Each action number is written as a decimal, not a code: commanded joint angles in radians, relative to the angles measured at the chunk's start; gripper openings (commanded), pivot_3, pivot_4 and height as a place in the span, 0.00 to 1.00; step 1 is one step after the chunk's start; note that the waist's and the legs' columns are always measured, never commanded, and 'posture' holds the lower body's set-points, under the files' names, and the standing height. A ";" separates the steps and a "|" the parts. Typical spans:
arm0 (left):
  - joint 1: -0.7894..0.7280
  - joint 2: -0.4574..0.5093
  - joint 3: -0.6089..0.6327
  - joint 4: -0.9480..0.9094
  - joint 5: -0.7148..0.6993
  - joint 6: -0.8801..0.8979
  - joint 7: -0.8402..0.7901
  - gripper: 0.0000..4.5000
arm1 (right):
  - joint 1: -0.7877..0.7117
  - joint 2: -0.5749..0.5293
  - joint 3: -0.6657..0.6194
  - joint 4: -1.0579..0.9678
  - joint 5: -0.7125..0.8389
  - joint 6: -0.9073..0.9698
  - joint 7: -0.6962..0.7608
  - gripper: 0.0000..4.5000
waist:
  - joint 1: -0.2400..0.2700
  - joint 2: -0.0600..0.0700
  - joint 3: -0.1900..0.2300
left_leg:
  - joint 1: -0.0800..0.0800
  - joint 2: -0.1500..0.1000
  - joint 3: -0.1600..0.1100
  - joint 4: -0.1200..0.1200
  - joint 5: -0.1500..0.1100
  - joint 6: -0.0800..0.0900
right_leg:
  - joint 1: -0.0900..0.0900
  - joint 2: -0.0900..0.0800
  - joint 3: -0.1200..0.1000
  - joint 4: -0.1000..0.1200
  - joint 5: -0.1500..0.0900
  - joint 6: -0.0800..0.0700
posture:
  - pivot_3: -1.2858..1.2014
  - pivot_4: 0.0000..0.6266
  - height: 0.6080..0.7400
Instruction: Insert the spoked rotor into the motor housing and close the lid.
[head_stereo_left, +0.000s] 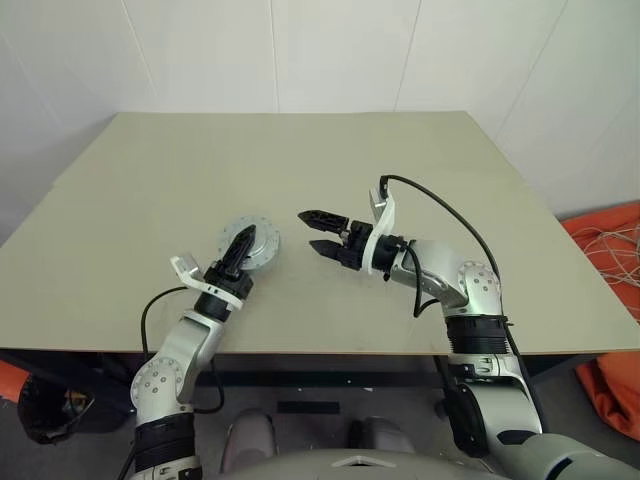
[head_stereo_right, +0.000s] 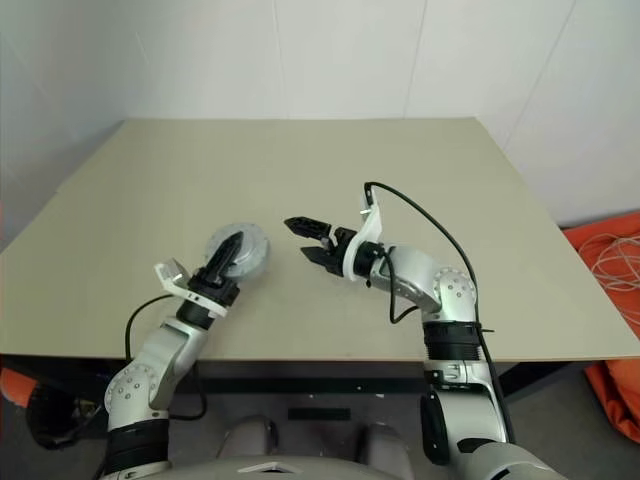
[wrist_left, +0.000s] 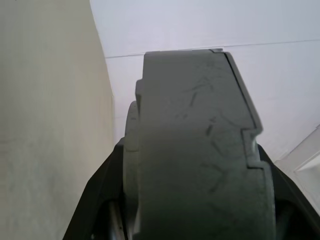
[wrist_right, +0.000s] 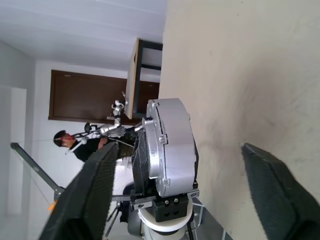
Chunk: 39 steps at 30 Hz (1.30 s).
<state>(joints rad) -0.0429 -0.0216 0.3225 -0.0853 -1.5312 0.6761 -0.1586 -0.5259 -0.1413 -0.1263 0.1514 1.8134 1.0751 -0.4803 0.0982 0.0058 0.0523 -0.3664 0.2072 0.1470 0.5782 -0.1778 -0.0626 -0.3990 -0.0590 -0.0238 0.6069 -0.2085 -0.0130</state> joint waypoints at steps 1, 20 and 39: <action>-0.078 -0.003 0.026 -0.007 0.076 -0.094 0.000 0.47 | -0.001 -0.024 -0.007 -0.014 -0.070 -0.019 0.055 1.00 | 0.001 0.000 0.000 | 0.000 0.000 0.000 0.000 0.000 0.000 | 0.000 0.000 0.000 0.000 0.000 0.000 | 0.52 0.00 1.00; -0.240 -0.075 0.208 0.135 0.336 -0.462 0.236 0.47 | 0.025 -0.157 0.150 -0.299 -0.622 -0.084 0.672 1.00 | 0.005 -0.015 -0.001 | -0.002 0.000 -0.002 0.003 0.000 0.001 | -0.001 0.000 -0.001 0.000 0.001 0.001 | 0.52 0.00 1.00; -0.232 -0.102 0.279 0.202 0.339 -0.465 0.333 0.47 | 0.119 -0.141 0.158 -0.290 -0.905 -0.142 0.893 1.00 | 0.004 -0.019 -0.001 | 0.002 0.000 -0.001 0.003 0.000 0.001 | 0.003 0.000 0.000 0.000 0.000 -0.006 | 0.52 0.00 1.00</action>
<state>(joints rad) -0.2651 -0.1179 0.5923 0.1281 -1.1861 0.2228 0.1621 -0.4002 -0.2881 0.0431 -0.1074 0.9123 0.9441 0.3985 0.1019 -0.0134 0.0512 -0.3641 0.2074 0.1456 0.5817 -0.1780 -0.0619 -0.3952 -0.0590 -0.0241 0.6070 -0.2081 -0.0192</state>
